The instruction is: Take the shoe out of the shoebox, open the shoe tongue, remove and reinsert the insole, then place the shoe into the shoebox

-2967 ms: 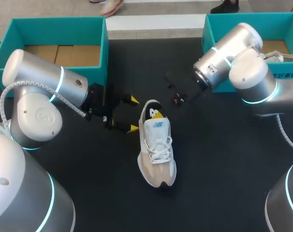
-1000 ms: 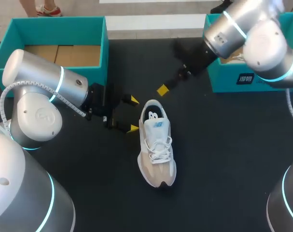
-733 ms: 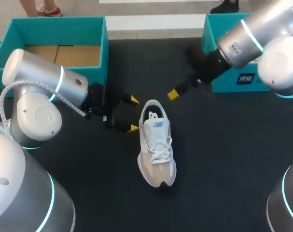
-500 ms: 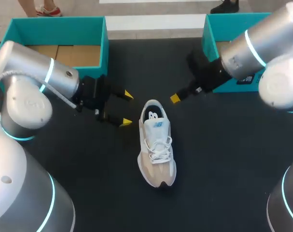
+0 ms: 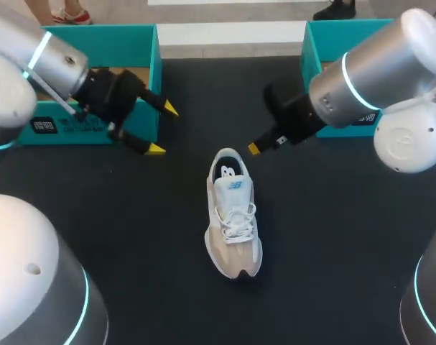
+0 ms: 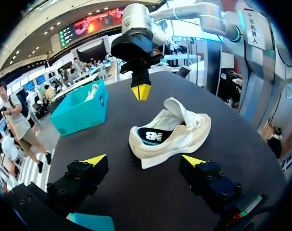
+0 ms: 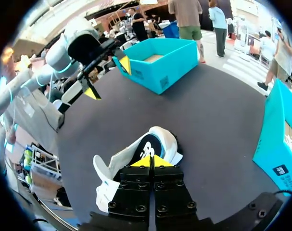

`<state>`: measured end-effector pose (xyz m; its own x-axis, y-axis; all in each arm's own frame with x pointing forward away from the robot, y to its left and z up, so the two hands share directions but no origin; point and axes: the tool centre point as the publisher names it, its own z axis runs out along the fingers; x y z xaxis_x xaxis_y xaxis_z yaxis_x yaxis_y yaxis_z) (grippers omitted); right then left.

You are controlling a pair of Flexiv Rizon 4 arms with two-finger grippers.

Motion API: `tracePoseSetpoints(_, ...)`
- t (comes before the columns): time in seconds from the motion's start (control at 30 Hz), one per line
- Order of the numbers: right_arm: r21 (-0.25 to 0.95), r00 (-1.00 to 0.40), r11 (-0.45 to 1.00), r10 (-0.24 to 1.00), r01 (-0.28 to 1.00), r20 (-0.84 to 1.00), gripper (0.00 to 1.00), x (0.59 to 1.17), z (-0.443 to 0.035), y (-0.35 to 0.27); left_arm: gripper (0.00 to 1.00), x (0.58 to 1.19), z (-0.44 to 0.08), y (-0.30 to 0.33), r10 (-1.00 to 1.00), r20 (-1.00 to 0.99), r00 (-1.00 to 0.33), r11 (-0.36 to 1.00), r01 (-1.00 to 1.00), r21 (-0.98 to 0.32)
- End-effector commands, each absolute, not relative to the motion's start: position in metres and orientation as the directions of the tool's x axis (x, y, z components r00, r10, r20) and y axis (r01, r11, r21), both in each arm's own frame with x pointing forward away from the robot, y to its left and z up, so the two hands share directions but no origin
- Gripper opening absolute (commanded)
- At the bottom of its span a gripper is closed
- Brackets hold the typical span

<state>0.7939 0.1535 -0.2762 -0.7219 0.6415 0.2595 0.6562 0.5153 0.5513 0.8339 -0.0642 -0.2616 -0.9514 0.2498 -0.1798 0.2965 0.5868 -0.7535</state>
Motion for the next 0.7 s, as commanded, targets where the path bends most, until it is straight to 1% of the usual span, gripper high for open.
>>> tracePoseSetpoints(0.03, 0.551, -0.719, 0.514, 0.647, 0.657, 0.254, 0.00, 0.793, -0.277, 0.155, 1.00, 0.826, -0.240, -0.043, 0.249, -0.211, -0.945, 0.608, 0.322, -0.726)
tracePoseSetpoints(0.1, 0.551, -0.719, 0.514, 0.647, 0.657, 0.254, 0.00, 0.793, -0.277, 0.155, 1.00, 0.825, -0.233, -0.038, 0.256, -0.222, -0.941, 0.603, 0.335, -0.724)
tracePoseSetpoints(0.13, 0.537, -0.666, 0.470, 0.701, 0.700, 0.254, 0.00, 0.795, -0.280, 0.155, 1.00, 0.825, -0.229, -0.034, 0.261, -0.224, -0.939, 0.604, 0.339, -0.721)
tracePoseSetpoints(0.17, 0.532, -0.645, 0.450, 0.717, 0.717, 0.264, 0.00, 0.796, -0.281, 0.157, 1.00, 0.824, -0.227, -0.033, 0.261, -0.229, -0.938, 0.605, 0.344, -0.718)
tracePoseSetpoints(0.2, 0.496, -0.601, 0.426, 0.752, 0.757, 0.271, 0.00, 0.797, -0.283, 0.158, 1.00, 0.824, -0.223, -0.031, 0.263, -0.230, -0.937, 0.603, 0.346, -0.719)
tracePoseSetpoints(0.27, 0.506, -0.536, 0.358, 0.802, 0.785, 0.265, 0.00, 0.801, -0.287, 0.164, 1.00, 0.824, -0.223, -0.031, 0.263, -0.230, -0.937, 0.603, 0.346, -0.719)
tracePoseSetpoints(0.33, 0.472, -0.513, 0.363, 0.824, 0.803, 0.239, 0.00, 0.803, -0.293, 0.170, 1.00, 0.824, -0.223, -0.031, 0.263, -0.230, -0.937, 0.603, 0.346, -0.719)
tracePoseSetpoints(0.37, 0.474, -0.472, 0.323, 0.849, 0.819, 0.237, 0.00, 0.805, -0.298, 0.174, 1.00, 0.824, -0.223, -0.031, 0.263, -0.230, -0.937, 0.603, 0.346, -0.719)
tracePoseSetpoints(0.47, 0.431, -0.414, 0.307, 0.892, 0.848, 0.180, 0.00, 0.809, -0.306, 0.181, 1.00, 0.824, -0.223, -0.031, 0.263, -0.230, -0.937, 0.603, 0.346, -0.719)
tracePoseSetpoints(0.6, 0.415, -0.351, 0.269, 0.927, 0.869, 0.134, 0.00, 0.813, -0.311, 0.188, 1.00, 0.824, -0.223, -0.031, 0.263, -0.230, -0.937, 0.603, 0.346, -0.719)
tracePoseSetpoints(0.67, 0.416, -0.333, 0.250, 0.932, 0.874, 0.139, 0.00, 0.815, -0.315, 0.193, 1.00, 0.824, -0.223, -0.031, 0.263, -0.230, -0.937, 0.603, 0.346, -0.719)
tracePoseSetpoints(0.7, 0.398, -0.316, 0.241, 0.939, 0.885, 0.134, 0.00, 0.815, -0.316, 0.195, 1.00, 0.824, -0.223, -0.031, 0.263, -0.230, -0.937, 0.603, 0.346, -0.719)
